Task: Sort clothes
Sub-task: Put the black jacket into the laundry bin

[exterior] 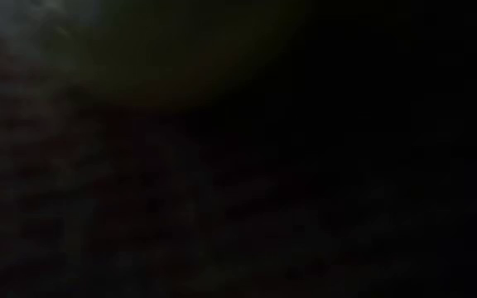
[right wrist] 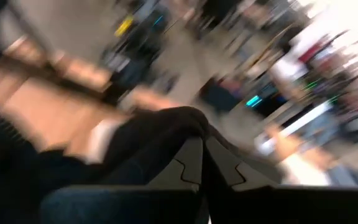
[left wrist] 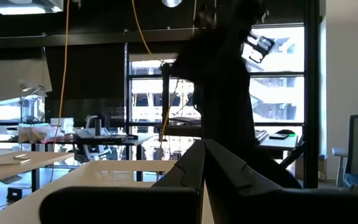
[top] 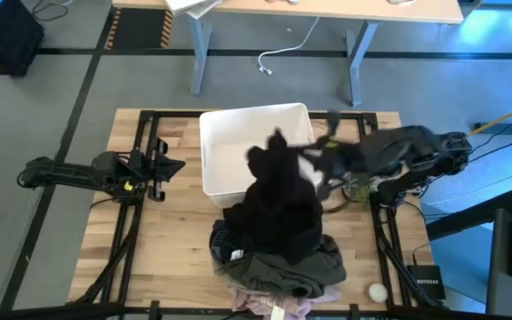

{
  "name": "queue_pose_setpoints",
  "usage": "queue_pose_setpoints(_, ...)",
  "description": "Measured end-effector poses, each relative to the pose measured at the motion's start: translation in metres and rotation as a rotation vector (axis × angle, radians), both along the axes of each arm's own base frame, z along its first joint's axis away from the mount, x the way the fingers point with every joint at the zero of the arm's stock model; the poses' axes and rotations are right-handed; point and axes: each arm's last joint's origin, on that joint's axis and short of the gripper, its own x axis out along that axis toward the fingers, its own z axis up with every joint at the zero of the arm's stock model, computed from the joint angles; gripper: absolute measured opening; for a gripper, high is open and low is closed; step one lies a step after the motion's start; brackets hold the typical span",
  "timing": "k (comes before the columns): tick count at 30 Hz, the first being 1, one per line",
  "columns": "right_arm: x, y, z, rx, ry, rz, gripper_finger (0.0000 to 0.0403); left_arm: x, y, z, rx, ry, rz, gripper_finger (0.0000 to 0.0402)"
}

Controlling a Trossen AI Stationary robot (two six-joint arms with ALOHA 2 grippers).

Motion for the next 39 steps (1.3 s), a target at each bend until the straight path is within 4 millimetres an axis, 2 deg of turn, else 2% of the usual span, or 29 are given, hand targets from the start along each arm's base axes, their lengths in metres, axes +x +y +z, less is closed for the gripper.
queue_pose_setpoints(5,-0.005,-0.016,0.04,-0.119,-0.235,-0.05,0.0007,0.0,0.0,0.0,0.0,0.0,0.0,0.0004)
queue_pose_setpoints(10,-0.005,-0.045,0.069,-0.248,-0.473,-0.111,0.0007,0.0,0.0,0.0,0.008,0.001,0.003,0.0004)
queue_pose_setpoints(15,-0.001,-0.077,0.088,-0.322,-0.747,-0.083,0.0007,0.0,0.0,0.0,0.007,0.001,0.003,0.0004)
queue_pose_setpoints(19,0.008,-0.101,0.094,-0.309,-0.933,-0.044,0.0007,0.0,0.0,0.0,0.008,0.001,0.004,0.0004)
queue_pose_setpoints(21,0.019,-0.114,0.089,-0.298,-0.935,-0.063,0.0007,0.0,0.0,0.0,0.02,0.004,0.008,0.0004)
queue_pose_setpoints(23,0.033,-0.127,0.079,-0.27,-0.863,-0.093,0.0007,0.0,0.0,0.0,0.025,0.004,0.01,0.0004)
queue_pose_setpoints(29,0.077,-0.157,0.023,-0.048,-0.449,-0.136,0.0013,0.0,0.0,-0.001,0.025,0.008,0.01,0.0004)
queue_pose_setpoints(32,0.092,-0.161,-0.013,0.136,-0.203,-0.167,0.0027,0.0,0.0,-0.001,0.025,0.009,0.01,0.0004)
queue_pose_setpoints(34,0.097,-0.162,-0.032,0.155,-0.058,-0.213,0.0041,0.0,0.0,-0.001,0.026,0.009,0.01,0.0004)
queue_pose_setpoints(39,0.092,-0.152,-0.054,0.193,0.162,-0.291,0.0095,0.0,0.0,-0.001,0.025,0.008,0.01,0.0004)
